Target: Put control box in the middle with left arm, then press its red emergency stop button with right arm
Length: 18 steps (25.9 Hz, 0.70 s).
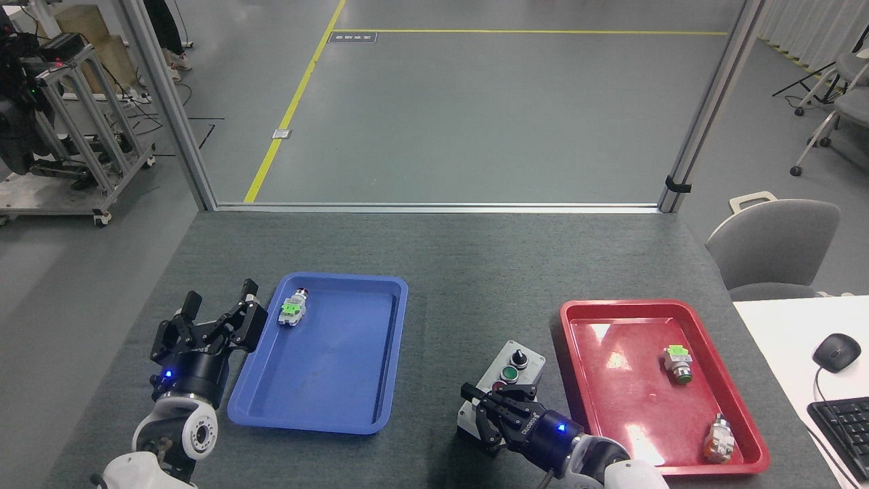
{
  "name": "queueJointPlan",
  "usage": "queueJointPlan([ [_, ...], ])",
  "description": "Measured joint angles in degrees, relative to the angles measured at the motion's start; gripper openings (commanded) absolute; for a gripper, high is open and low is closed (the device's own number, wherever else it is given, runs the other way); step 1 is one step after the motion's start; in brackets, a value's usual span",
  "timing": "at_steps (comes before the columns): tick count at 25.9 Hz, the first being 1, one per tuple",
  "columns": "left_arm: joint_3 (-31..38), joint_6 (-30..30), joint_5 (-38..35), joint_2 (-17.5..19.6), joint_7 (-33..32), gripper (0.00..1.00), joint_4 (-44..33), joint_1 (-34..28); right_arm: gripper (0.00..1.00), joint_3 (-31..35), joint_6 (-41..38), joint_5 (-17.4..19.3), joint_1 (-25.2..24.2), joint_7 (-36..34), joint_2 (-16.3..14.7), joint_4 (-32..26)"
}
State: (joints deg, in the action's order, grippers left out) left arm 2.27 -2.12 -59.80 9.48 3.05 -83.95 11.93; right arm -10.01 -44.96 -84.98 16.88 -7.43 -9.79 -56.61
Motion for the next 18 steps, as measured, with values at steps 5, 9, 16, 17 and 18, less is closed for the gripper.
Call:
queueJointPlan([
  [5,0.02,0.07,-0.15,-0.18,-0.09,0.99,-0.33,0.03,0.00,0.01,-0.03,-0.03,0.03,-0.01,-0.07,1.07],
  [9,0.02,0.08,-0.21,-0.16,-0.21,0.99,-0.40,0.04,0.21,1.19,-0.12,1.41,0.16,-0.19,0.28,1.48],
  [16,0.02,0.11,-0.26,-0.10,-0.25,0.99,-0.43,-0.05,0.98,11.97,0.05,16.28,4.25,0.89,0.48,0.92],
  [17,0.02,0.11,-0.27,-0.11,-0.25,0.99,-0.43,-0.06,0.98,13.56,0.05,18.12,4.84,0.56,0.31,0.88],
  [18,0.02,0.11,-0.27,-0.11,-0.25,0.99,-0.41,-0.06,0.98,15.31,0.05,19.97,5.21,0.49,0.14,0.91],
])
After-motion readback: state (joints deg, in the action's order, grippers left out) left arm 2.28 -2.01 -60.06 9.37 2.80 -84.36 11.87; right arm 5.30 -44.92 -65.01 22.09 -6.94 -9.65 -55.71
